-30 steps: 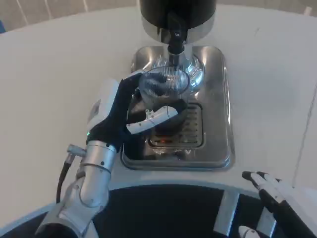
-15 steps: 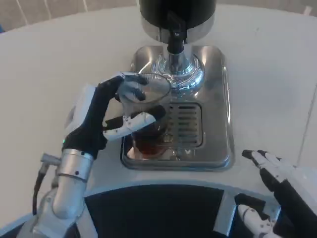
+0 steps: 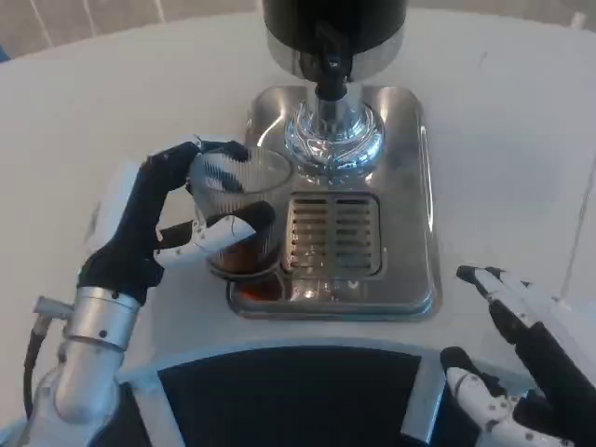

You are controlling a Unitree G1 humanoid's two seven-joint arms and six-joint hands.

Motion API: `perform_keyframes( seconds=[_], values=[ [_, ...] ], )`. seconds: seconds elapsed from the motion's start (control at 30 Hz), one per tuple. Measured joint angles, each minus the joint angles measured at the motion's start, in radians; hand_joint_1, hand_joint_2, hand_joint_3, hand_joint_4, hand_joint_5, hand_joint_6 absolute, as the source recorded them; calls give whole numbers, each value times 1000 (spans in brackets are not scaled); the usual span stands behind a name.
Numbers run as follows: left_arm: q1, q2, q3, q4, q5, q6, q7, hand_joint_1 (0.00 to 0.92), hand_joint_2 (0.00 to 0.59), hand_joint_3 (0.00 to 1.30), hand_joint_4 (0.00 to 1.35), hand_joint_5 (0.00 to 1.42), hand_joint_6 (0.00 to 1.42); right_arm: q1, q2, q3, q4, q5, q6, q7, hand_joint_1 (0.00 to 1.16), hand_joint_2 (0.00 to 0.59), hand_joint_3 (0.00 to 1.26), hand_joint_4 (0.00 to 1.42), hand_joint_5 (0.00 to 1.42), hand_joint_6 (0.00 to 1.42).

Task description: Grasp the cup under the faucet to collect the drink, then remove the cup.

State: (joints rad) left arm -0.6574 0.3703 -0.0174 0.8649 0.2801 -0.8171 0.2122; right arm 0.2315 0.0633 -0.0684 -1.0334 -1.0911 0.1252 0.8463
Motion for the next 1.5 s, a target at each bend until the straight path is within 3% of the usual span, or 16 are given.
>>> perform_keyframes(
  seconds=[0.33, 0.7, 1.17, 1.5],
  values=[
    [0, 3, 13, 1, -10, -1, -15, 572, 51, 947, 1097, 1242, 414, -56, 2, 34, 0, -41, 45, 35, 179, 495, 37, 0, 0, 0],
    [28, 3, 43, -8, -51, -9, -57, 580, 40, 947, 1098, 1256, 420, -84, 3, 39, 0, -61, 75, 44, 170, 490, 35, 0, 0, 0],
    [120, 4, 99, -137, -122, -36, -129, 581, 37, 947, 1098, 1256, 425, -121, 3, 35, 0, -66, 87, 51, 165, 489, 34, 0, 0, 0],
    [222, 6, 144, -305, -212, -37, -216, 581, 36, 947, 1098, 1256, 435, -170, 0, 21, 0, -66, 93, 66, 164, 489, 34, 0, 0, 0]
  ],
)
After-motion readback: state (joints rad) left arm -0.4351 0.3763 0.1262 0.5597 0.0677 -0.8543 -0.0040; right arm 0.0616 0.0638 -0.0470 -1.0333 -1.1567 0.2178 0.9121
